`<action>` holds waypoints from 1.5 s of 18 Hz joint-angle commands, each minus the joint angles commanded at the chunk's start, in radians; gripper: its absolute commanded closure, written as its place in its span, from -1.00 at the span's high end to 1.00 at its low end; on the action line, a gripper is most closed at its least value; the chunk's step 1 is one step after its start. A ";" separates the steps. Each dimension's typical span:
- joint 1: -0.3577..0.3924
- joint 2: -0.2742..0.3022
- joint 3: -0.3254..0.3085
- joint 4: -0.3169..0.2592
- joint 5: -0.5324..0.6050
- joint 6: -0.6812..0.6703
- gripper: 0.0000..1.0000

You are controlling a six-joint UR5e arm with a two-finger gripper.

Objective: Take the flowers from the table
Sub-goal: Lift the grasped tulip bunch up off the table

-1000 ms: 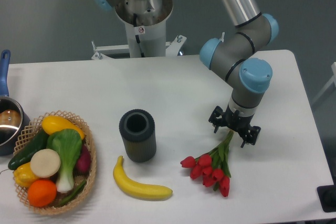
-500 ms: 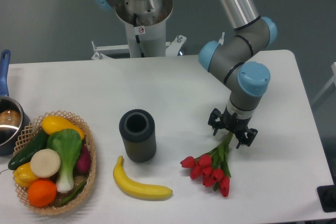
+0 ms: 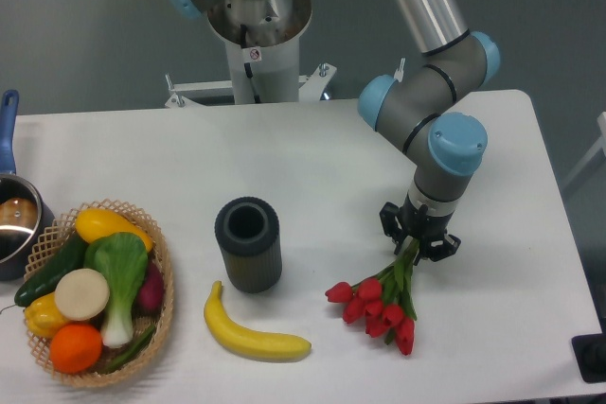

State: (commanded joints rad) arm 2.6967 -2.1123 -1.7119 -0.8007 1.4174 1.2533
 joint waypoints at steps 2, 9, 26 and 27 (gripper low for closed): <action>0.000 0.000 0.006 0.000 0.000 0.000 -0.53; 0.003 0.020 0.034 0.000 -0.005 0.002 -0.56; 0.054 0.186 0.133 0.005 -0.512 -0.087 -0.56; 0.066 0.193 0.133 0.005 -0.558 -0.104 -0.56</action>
State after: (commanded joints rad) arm 2.7626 -1.9191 -1.5785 -0.7961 0.8595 1.1491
